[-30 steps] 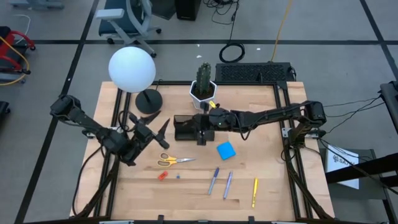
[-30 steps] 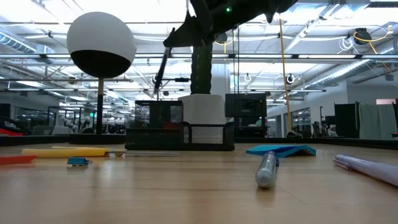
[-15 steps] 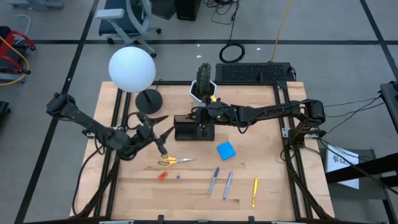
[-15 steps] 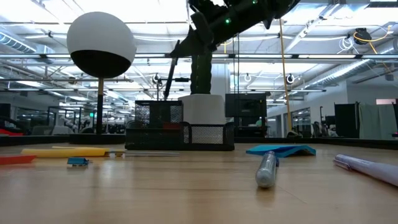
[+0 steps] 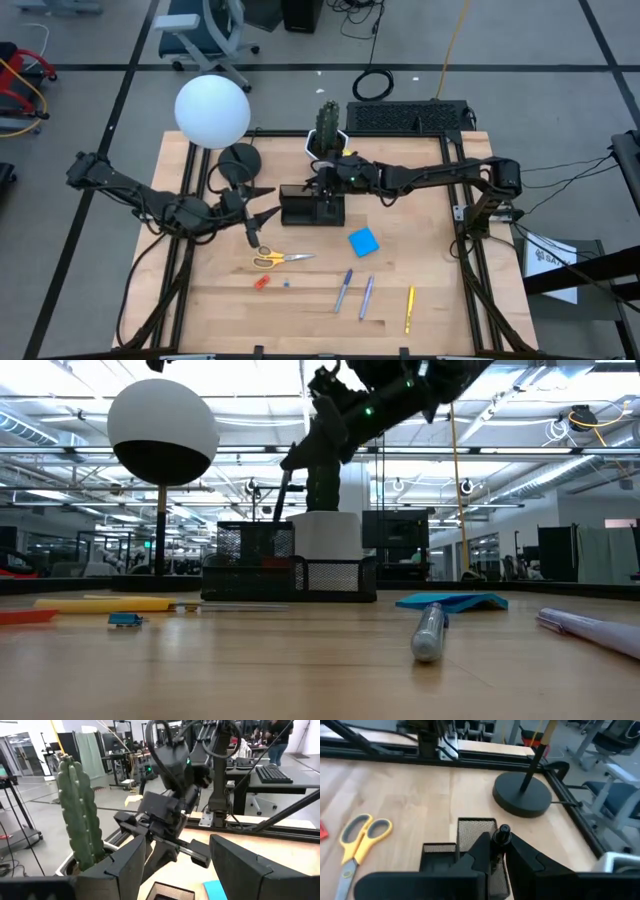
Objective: Pick and place office supplies into organizer
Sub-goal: Put the black pen into the desk organizer
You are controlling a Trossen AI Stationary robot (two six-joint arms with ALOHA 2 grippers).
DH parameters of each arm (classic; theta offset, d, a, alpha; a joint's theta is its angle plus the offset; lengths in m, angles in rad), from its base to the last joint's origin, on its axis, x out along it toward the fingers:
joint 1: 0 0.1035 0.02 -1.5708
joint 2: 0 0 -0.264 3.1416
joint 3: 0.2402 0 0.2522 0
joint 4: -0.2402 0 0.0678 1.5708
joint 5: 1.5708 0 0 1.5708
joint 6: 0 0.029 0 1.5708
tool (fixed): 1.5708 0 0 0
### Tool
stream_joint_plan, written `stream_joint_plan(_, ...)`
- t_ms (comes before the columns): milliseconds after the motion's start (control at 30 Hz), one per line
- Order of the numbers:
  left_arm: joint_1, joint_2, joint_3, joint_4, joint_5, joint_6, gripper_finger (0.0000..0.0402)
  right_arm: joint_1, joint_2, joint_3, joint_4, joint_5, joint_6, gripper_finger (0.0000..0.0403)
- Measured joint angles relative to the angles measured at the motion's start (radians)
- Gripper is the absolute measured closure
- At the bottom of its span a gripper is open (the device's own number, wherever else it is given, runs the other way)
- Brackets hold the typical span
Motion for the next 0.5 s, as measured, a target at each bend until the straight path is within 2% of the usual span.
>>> stream_joint_plan(233,0.048,-0.002,0.0,-0.036,0.101,-0.027,0.0176,-0.064,0.002,-0.079,0.074,-0.049,0.044,0.0373)
stream_joint_plan(500,0.136,0.0,-0.027,-0.014,0.231,-0.054,0.0176,-0.072,0.003,-0.085,0.085,-0.076,0.058,0.0373)
